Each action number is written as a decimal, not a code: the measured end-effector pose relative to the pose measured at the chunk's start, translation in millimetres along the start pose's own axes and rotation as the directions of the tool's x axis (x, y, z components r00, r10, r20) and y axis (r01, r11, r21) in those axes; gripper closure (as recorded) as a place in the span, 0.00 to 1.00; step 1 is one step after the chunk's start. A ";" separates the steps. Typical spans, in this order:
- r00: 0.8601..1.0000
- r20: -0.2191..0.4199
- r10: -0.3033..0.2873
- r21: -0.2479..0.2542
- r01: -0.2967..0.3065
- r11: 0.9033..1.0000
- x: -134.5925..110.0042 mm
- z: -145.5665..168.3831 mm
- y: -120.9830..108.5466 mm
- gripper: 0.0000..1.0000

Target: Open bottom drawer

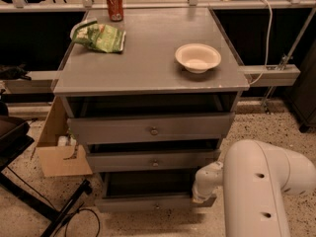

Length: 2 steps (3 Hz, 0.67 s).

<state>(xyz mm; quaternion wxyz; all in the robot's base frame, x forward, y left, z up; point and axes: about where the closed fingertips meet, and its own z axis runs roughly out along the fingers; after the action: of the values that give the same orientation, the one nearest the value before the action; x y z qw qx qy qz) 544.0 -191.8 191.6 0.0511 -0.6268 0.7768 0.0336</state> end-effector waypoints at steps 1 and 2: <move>1.000 0.000 0.000 0.000 0.000 1.000 0.0 0.0 0.0 0.78; 1.000 0.000 0.000 0.000 0.000 1.000 0.0 0.1 0.1 0.54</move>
Offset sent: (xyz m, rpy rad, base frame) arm 0.0000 0.0000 0.0000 0.0000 0.0000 0.0000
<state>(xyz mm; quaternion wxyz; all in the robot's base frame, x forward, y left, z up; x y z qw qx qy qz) 543.9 -191.8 191.5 0.0510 -0.6268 0.7768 0.0337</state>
